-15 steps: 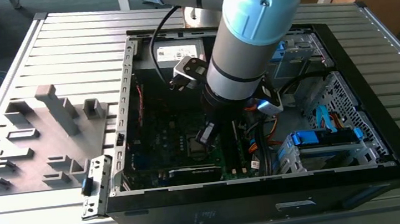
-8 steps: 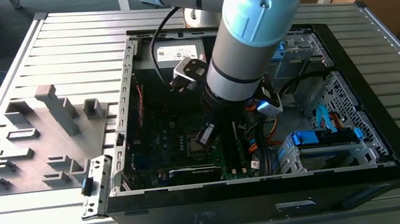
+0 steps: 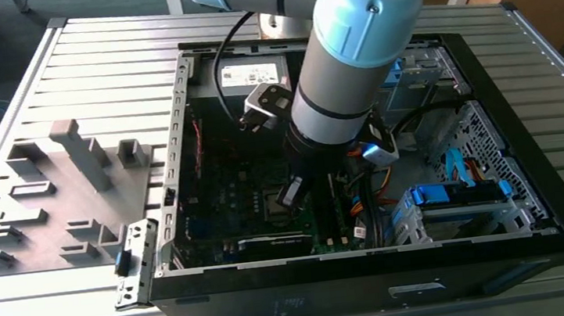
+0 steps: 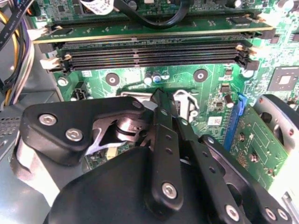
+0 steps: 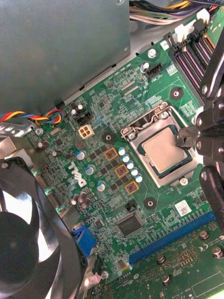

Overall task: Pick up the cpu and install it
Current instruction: 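Install the first cpu locking lever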

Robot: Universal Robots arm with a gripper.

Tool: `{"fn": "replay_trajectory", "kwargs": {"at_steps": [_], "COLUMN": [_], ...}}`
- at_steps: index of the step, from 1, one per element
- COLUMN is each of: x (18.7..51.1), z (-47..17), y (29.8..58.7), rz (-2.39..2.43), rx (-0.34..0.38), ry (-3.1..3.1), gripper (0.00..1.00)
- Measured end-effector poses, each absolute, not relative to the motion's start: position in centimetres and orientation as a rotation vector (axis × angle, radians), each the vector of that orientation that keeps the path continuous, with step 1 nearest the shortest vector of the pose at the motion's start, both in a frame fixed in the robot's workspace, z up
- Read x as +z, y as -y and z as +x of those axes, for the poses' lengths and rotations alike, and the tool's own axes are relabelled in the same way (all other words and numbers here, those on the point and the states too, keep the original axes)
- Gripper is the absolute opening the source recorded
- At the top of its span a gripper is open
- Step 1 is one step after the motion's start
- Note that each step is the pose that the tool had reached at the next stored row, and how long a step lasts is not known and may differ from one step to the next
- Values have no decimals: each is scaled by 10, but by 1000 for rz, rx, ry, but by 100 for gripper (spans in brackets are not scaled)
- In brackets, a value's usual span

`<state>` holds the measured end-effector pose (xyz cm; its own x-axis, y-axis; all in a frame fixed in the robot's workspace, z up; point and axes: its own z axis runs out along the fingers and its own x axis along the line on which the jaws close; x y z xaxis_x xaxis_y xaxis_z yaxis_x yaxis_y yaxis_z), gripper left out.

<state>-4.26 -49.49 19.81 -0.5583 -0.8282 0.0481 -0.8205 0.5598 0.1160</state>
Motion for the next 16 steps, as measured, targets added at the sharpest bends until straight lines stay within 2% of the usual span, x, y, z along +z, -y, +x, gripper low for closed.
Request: {"fn": "replay_trajectory", "kwargs": {"at_steps": [16], "x": [192], "z": [-42], "y": [497], "rz": [1433], "rx": [-119], "ry": [2683], "gripper": [11]}}
